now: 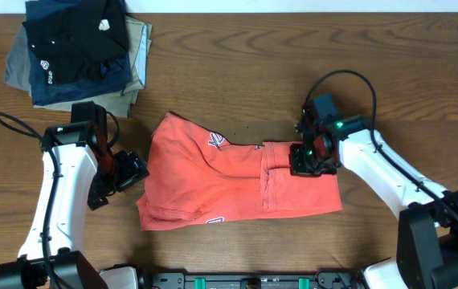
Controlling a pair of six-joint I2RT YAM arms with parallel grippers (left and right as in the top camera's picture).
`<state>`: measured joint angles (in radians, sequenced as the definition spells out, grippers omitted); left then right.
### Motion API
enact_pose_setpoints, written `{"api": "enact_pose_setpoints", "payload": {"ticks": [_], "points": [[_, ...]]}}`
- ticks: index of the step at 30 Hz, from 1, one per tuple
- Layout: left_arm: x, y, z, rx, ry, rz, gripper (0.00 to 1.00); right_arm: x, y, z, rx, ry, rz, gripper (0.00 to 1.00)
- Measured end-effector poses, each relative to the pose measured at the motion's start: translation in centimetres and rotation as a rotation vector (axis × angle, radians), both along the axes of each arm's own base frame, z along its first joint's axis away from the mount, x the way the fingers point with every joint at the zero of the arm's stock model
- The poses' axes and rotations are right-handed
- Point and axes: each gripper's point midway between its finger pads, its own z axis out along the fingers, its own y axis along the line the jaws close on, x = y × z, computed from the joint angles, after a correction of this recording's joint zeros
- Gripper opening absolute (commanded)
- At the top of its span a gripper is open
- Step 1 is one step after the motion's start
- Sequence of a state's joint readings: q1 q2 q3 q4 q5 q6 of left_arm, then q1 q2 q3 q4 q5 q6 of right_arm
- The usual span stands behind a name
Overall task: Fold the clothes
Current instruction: 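Fold the right end leftward over the strip with the right gripper, then release and lift the right gripper away to the right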
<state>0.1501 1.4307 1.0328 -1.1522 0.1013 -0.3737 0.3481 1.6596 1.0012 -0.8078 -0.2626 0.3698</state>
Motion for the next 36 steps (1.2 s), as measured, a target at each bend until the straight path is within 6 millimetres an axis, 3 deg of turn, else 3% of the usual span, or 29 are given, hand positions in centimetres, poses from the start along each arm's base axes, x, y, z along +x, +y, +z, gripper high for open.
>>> {"api": "enact_pose_setpoints", "payload": {"ticks": [10, 17, 19, 20, 22, 23, 24, 30, 36], "points": [[0.1, 0.0, 0.0, 0.001, -0.005, 0.0, 0.9, -0.1, 4.4, -3.2, 0.102, 0.042, 0.047, 0.09], [0.2, 0.0, 0.0, 0.001, -0.008, -0.001, 0.97, -0.3, 5.0, -3.0, 0.118, 0.061, 0.044, 0.13], [0.3, 0.0, 0.0, 0.002, -0.012, -0.001, 1.0, -0.6, 4.7, -2.4, 0.104, 0.092, 0.047, 0.24], [0.4, 0.1, 0.0, 0.002, -0.016, -0.001, 0.98, -0.6, 4.6, -1.9, 0.096, 0.102, 0.051, 0.35], [0.6, 0.1, 0.0, 0.004, -0.026, 0.0, 0.98, -0.1, 4.0, -0.6, 0.077, 0.114, 0.051, 0.68], [0.8, 0.1, 0.0, 0.005, -0.034, 0.0, 0.98, 0.6, 3.5, 0.4, 0.062, 0.107, 0.05, 0.92], [1.0, 0.1, 0.0, 0.006, -0.04, 0.0, 0.98, 1.1, 3.1, 1.0, 0.053, 0.096, 0.041, 0.99], [2.9, 0.4, -0.3, 0.013, -0.109, -0.003, 0.98, 4.7, -2.7, 6.0, -0.087, 0.004, -0.034, 0.99], [4.0, -0.2, -2.6, -0.038, -0.069, -0.026, 0.98, 5.8, -11.5, 6.4, -0.252, 0.006, -0.206, 0.99]]}}
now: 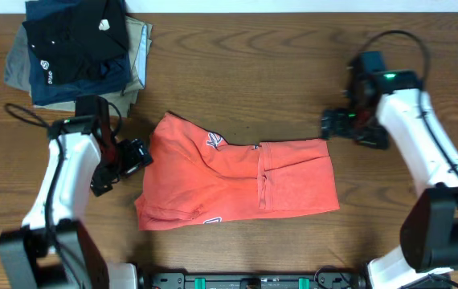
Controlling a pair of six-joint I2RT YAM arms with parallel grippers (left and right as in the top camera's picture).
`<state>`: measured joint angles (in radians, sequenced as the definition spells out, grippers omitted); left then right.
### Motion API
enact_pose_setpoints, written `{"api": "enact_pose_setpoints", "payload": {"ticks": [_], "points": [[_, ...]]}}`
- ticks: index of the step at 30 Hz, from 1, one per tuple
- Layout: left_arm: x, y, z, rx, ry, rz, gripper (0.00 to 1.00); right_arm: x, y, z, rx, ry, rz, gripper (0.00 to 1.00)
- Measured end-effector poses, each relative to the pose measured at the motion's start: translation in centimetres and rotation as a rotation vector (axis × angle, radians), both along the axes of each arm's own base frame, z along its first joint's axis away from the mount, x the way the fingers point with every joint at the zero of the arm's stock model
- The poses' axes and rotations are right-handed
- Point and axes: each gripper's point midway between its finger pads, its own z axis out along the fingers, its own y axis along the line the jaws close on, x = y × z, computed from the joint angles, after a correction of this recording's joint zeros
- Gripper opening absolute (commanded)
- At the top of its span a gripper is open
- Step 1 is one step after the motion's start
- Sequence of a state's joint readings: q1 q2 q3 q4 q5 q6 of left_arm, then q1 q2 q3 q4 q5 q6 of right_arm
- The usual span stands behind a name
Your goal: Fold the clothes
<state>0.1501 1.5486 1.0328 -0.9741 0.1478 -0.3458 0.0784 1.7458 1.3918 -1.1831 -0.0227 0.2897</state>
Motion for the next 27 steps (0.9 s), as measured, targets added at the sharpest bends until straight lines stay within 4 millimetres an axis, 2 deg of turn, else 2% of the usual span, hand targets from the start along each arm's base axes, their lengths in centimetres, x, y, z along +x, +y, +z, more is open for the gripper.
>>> {"api": "enact_pose_setpoints", "payload": {"ticks": [2, 6, 9, 11, 17, 27], "points": [[0.3, -0.1, -1.1, -0.011, 0.023, -0.011, 0.98, 0.1, -2.9, 0.0, -0.028, -0.001, -0.075, 0.99], [0.8, -0.2, -2.9, -0.025, 0.052, -0.039, 0.98, -0.2, -7.4, 0.0, -0.057, 0.003, -0.199, 0.99], [1.2, -0.7, -3.8, -0.061, 0.052, -0.075, 0.98, -0.6, -9.6, 0.0, -0.06, 0.005, -0.267, 0.99], [1.7, -1.4, -4.3, -0.106, 0.036, -0.11, 0.98, -0.8, -10.4, 0.0, -0.051, 0.005, -0.295, 0.99], [2.7, -3.9, -4.8, -0.264, -0.016, -0.206, 0.98, -0.7, -10.2, 0.0, -0.01, 0.002, -0.31, 0.99], [2.6, -5.7, -5.1, -0.389, -0.006, -0.258, 0.98, -0.5, -10.0, 0.0, 0.005, -0.007, -0.31, 0.99]]}}
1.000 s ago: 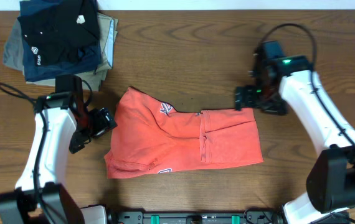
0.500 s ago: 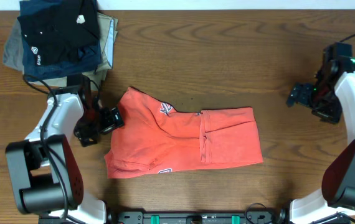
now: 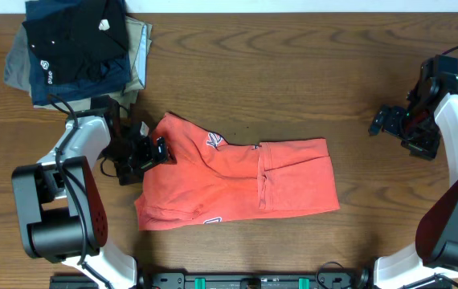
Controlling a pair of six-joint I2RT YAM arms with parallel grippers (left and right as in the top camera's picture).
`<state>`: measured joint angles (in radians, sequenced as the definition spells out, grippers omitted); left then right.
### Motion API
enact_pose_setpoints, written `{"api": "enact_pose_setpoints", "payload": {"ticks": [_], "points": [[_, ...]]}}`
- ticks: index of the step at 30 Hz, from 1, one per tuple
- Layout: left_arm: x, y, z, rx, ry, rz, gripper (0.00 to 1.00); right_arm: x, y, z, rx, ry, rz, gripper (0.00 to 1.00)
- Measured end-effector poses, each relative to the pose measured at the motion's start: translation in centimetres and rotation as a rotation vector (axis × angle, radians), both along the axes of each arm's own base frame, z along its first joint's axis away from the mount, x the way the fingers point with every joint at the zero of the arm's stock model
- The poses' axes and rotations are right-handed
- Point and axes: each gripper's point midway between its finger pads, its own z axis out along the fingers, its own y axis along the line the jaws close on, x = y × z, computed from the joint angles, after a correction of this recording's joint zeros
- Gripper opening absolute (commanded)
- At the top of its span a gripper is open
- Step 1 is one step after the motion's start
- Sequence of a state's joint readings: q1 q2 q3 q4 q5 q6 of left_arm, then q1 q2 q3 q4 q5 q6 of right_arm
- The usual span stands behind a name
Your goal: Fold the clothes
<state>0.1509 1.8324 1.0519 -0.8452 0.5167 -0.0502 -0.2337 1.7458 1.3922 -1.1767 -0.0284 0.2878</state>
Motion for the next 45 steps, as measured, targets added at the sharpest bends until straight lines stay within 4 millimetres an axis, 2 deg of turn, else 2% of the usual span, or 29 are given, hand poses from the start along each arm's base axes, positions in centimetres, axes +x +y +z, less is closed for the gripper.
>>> {"api": "enact_pose_setpoints", "payload": {"ticks": [10, 12, 13, 14, 16, 22, 27, 30, 34, 38, 45], "points": [[-1.6, -2.6, -0.2, -0.159, 0.075, -0.06, 0.54, 0.0, 0.0, 0.0, 0.002, -0.001, 0.0, 0.99], [-1.7, -2.9, -0.4, -0.161, 0.077, -0.073, 0.41, 0.1, 0.0, 0.0, 0.001, -0.003, 0.0, 0.99], [-1.8, -3.0, -0.5, -0.158, 0.074, -0.086, 0.3, 0.1, 0.0, 0.0, 0.001, -0.003, 0.0, 0.99], [-1.8, -3.1, -0.6, -0.158, 0.078, -0.087, 0.24, 0.1, 0.0, 0.0, 0.001, -0.003, 0.0, 0.99], [-2.0, -3.4, -0.8, -0.158, 0.085, -0.098, 0.06, 0.1, 0.0, 0.0, 0.001, -0.002, 0.0, 0.99], [-2.2, -3.3, -1.1, -0.118, 0.112, -0.085, 0.06, 0.1, 0.0, 0.0, 0.001, -0.003, 0.0, 0.99], [-3.0, -1.1, -1.0, 0.019, 0.223, -0.009, 0.06, 0.1, 0.0, 0.0, 0.001, -0.003, 0.0, 0.99], [-2.5, 0.6, 0.2, 0.102, 0.257, 0.017, 0.07, 0.1, 0.0, 0.0, 0.001, -0.003, 0.0, 0.99], [-0.8, 1.9, 2.8, 0.176, 0.223, 0.028, 0.06, 0.1, 0.0, 0.0, 0.001, -0.002, 0.0, 0.99], [-0.4, 1.8, 5.5, 0.212, 0.179, 0.023, 0.06, 0.1, 0.0, 0.0, 0.001, -0.003, 0.0, 0.99], [-1.4, -1.0, 8.4, 0.246, 0.118, -0.041, 0.06, 0.1, 0.0, 0.0, 0.001, -0.004, 0.0, 0.99]]}}
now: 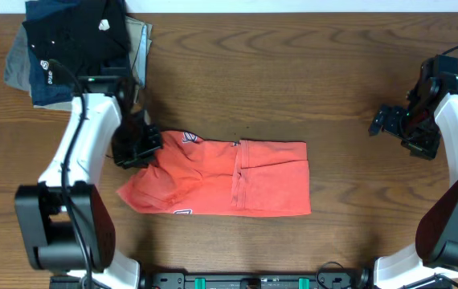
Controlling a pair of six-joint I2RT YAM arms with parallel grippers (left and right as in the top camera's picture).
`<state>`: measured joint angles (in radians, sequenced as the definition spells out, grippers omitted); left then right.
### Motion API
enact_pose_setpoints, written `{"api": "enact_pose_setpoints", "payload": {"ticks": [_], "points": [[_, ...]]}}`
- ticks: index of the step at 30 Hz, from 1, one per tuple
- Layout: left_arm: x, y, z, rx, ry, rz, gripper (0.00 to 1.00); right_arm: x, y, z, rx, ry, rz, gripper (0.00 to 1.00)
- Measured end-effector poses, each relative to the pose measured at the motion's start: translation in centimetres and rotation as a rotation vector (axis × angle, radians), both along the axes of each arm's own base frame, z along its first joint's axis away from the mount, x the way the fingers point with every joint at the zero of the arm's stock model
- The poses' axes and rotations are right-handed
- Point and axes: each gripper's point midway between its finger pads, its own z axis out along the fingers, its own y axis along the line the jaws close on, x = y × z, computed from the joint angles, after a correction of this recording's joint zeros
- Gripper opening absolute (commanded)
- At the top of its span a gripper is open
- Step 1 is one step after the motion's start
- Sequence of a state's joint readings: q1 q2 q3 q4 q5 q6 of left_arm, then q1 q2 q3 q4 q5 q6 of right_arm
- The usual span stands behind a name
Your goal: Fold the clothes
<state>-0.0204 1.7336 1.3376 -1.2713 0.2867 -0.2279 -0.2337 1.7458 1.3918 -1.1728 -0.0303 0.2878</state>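
Note:
The orange shorts (221, 181) lie folded into a long flat strip across the middle of the table, with white print near the top left and the bottom left. My left gripper (144, 149) is at the strip's upper left corner, its dark fingers closed on the cloth edge. My right gripper (380, 120) hovers far to the right, well apart from the shorts, open and holding nothing.
A stack of folded clothes (76, 48), dark navy and black on top of khaki, sits at the far left corner. Bare wooden table (293, 72) stretches between the shorts and the right arm.
The shorts have shifted left and slightly toward the front, and their left end now looks flatter. My left arm has swung so its gripper stays at the upper left corner. The right arm has not moved.
My right gripper was first down on the right end of the shorts, with the left gripper beside the left edge. Then the right gripper was off the cloth, and later far right. The left gripper came onto the upper left corner, and the shorts now lie further left.

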Motion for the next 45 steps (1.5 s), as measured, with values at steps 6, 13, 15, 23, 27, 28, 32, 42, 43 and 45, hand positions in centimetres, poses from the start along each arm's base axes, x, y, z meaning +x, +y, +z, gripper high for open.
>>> {"api": "enact_pose_setpoints", "payload": {"ticks": [6, 13, 15, 23, 27, 28, 32, 42, 43, 45], "points": [[-0.4, -5.0, 1.8, 0.005, -0.094, -0.11, 0.06, 0.0, 0.0, 0.0, 0.0, 0.0, 0.0, 0.99], [-0.1, -12.9, 1.9, -0.041, -0.224, -0.234, 0.06, 0.0, 0.0, 0.0, 0.0, -0.002, 0.0, 0.99], [-0.4, -14.5, 2.0, -0.052, -0.241, -0.253, 0.06, 0.1, 0.0, 0.0, -0.001, -0.003, 0.0, 0.99], [-1.7, -19.0, 0.1, -0.063, -0.225, -0.298, 0.06, 0.1, 0.0, 0.0, -0.001, -0.002, 0.0, 0.99], [-1.8, -20.7, -1.6, -0.063, -0.216, -0.314, 0.06, 0.1, 0.0, 0.0, -0.001, -0.003, 0.0, 0.99], [-1.9, -20.9, -1.8, -0.063, -0.215, -0.32, 0.06, 0.1, 0.0, 0.0, -0.001, -0.003, 0.0, 0.99], [-2.1, -21.1, -1.8, -0.054, -0.22, -0.329, 0.06, 0.1, 0.0, 0.0, -0.001, -0.003, 0.0, 0.99], [-2.7, -21.7, -1.7, -0.052, -0.222, -0.337, 0.06, 0.1, 0.0, 0.0, -0.001, -0.002, 0.0, 0.99], [-2.8, -21.8, -1.7, -0.054, -0.224, -0.343, 0.06, 0.1, 0.0, 0.0, -0.001, -0.003, 0.0, 0.99], [-3.1, -22.0, -1.7, -0.052, -0.22, -0.353, 0.06, 0.1, 0.0, 0.0, -0.001, -0.003, 0.0, 0.99]]}}
